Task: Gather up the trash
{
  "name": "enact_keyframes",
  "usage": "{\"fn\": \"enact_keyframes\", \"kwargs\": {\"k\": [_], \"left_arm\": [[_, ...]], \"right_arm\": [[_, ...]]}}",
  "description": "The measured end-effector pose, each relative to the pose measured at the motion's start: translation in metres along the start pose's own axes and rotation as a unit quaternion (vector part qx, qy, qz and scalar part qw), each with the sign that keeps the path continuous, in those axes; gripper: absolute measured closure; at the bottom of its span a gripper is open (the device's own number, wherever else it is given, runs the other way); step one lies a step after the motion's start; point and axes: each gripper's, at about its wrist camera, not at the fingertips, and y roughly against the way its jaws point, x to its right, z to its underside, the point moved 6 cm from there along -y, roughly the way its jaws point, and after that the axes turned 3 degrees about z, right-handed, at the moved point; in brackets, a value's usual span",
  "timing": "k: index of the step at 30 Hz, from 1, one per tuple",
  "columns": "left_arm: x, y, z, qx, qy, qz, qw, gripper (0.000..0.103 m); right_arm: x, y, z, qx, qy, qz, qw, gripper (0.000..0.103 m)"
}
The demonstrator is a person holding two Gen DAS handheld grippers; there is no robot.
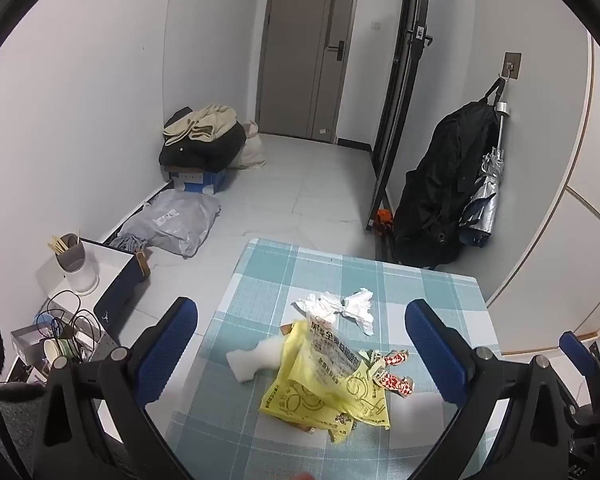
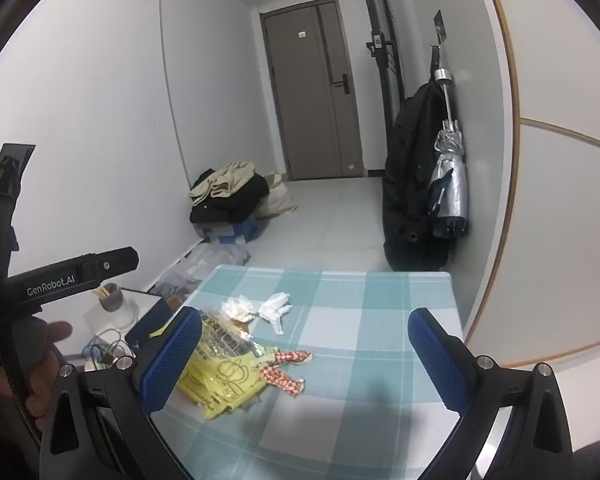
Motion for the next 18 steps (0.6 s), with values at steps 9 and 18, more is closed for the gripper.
{"fn": "enact_keyframes", "kwargs": {"k": [9, 18], "left_arm": [[-0.001, -0.002, 0.001, -0.003, 0.006, 0.01, 0.9999, 0.001], [0.0, -0.002, 0.003, -0.004, 0.004, 0.017, 0.9998, 0.001]], "right_arm": [[0.004, -0.001, 0.0, -0.012, -0.006, 0.006, 1.0, 0.0], [0.014, -0.004, 0.005, -0.022, -0.027, 0.019, 0.999, 0.0]]}}
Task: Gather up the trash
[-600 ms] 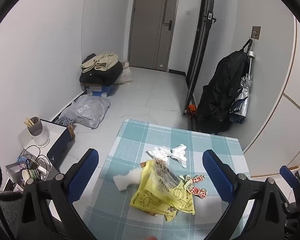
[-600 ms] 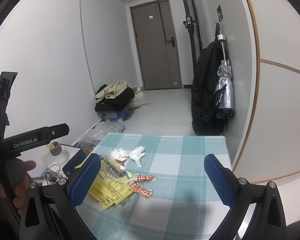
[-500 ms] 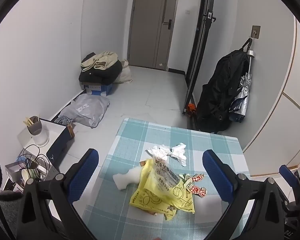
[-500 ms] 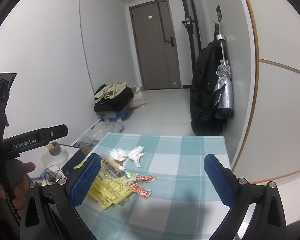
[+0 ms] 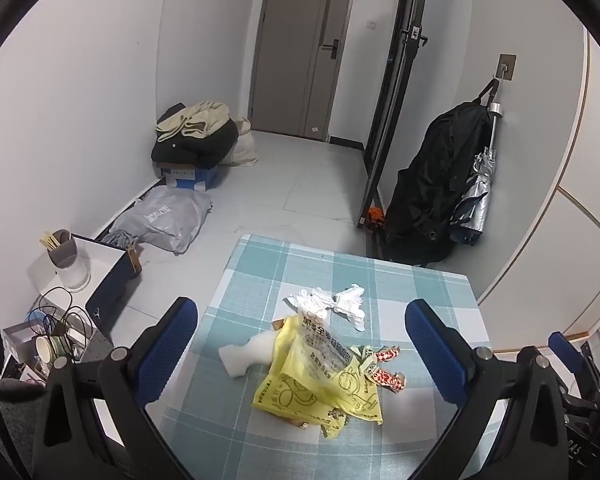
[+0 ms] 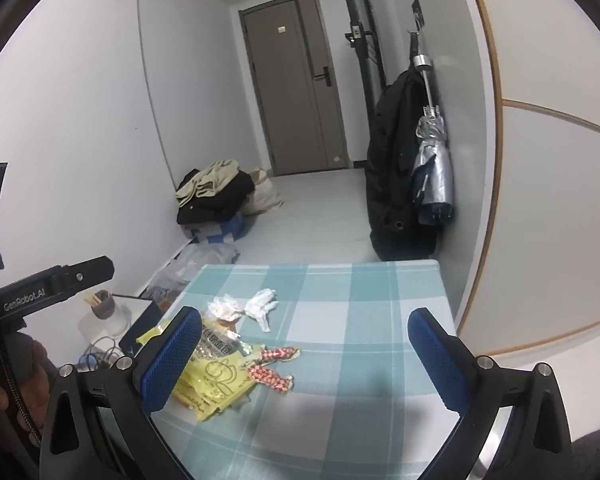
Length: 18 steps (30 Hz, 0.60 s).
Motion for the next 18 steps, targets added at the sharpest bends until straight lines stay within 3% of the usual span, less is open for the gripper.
{"fn": "enact_keyframes", "kwargs": {"k": [18], "left_arm": [[-0.0013, 0.0023, -0.0013, -0.003, 0.0, 0.001, 1.0, 0.001]], "right_arm": [[0.001, 0.003, -0.0029, 0.009, -0.003, 0.009, 1.0, 0.0]]}}
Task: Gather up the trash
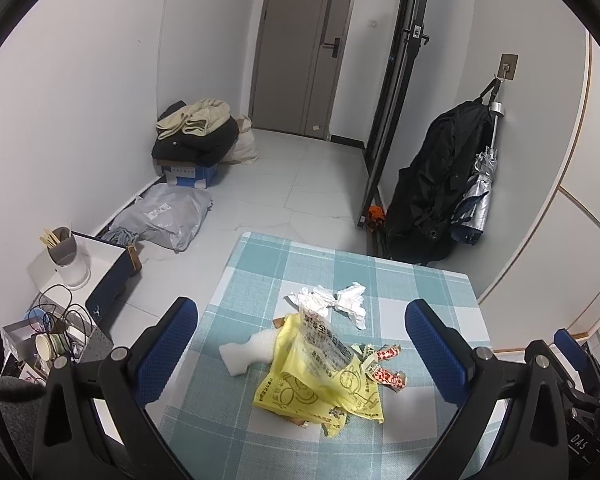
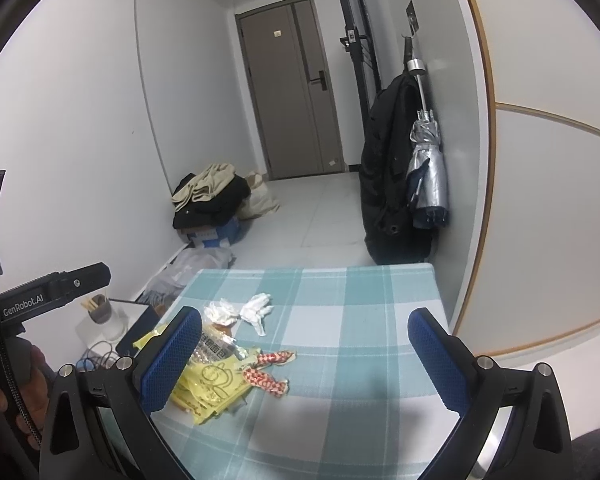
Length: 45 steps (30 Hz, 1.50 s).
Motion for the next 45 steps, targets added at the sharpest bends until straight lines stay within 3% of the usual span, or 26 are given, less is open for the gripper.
{"fn": "enact_keyframes", "kwargs": {"k": [34, 45], "left_arm": [[-0.002, -0.001, 0.003, -0.002, 0.008, 0.003, 1.0, 0.001], [-0.012, -0.011, 0.004, -0.031, 0.024, 0.008, 0.9992, 0.001]], "right_arm": [[0.002, 0.004, -0.002, 0.006, -0.003, 0.004, 1.0, 0.0], [-0.002, -0.001, -0.001, 0.0, 0.001, 0.006, 1.0, 0.0]]}}
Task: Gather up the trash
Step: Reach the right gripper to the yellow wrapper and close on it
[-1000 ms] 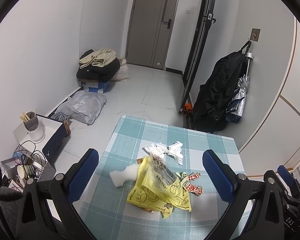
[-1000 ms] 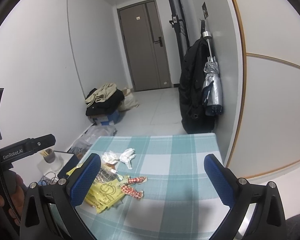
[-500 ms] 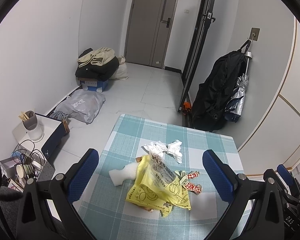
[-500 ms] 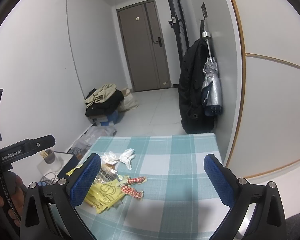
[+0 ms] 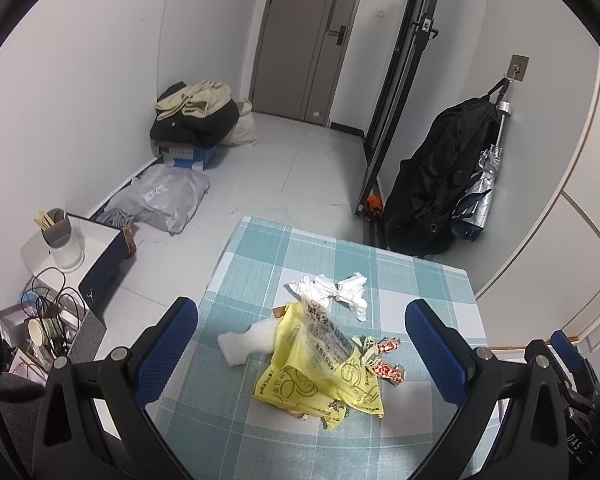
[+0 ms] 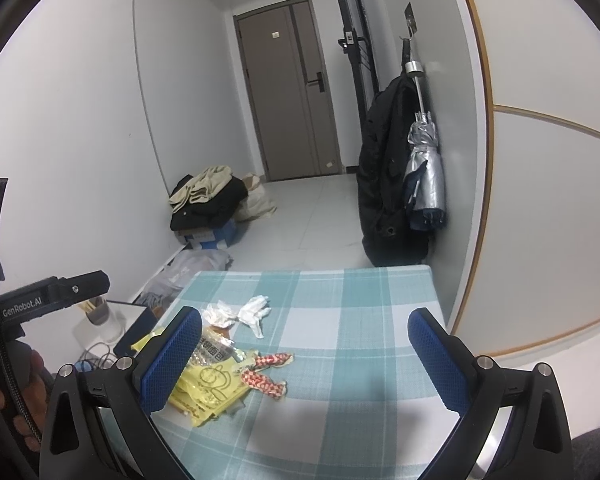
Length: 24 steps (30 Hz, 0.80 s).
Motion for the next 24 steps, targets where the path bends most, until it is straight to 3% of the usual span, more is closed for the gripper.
{"fn": "enact_keyframes", "kwargs": {"k": [7, 14, 22, 24], "left_arm": [[-0.016, -0.011, 0.0, -0.038, 0.031, 0.016, 0.9987, 0.001], [-0.049, -0.019, -0.01, -0.045, 0.08, 0.019, 0.9956, 0.001], [-0.086, -0.032, -0.015, -0.058, 0.141, 0.004, 0.9884, 0.001], [-0.093, -0.033, -0.015, -0.059, 0.154, 0.002, 0.9864, 0.001]], "right_arm": [[-0.015, -0.017, 0.005, -0.028, 0.019, -0.019, 0.999, 0.0], [-0.055, -0.043, 0.011, -0.069, 0.071, -0.079, 0.992, 0.0], [-0.122, -0.078, 0.041, -0.126, 0.149, -0.139, 0.971, 0.024], [-0.136, -0.085, 0.05, -0.134, 0.161, -0.15, 0.966, 0.025]]}}
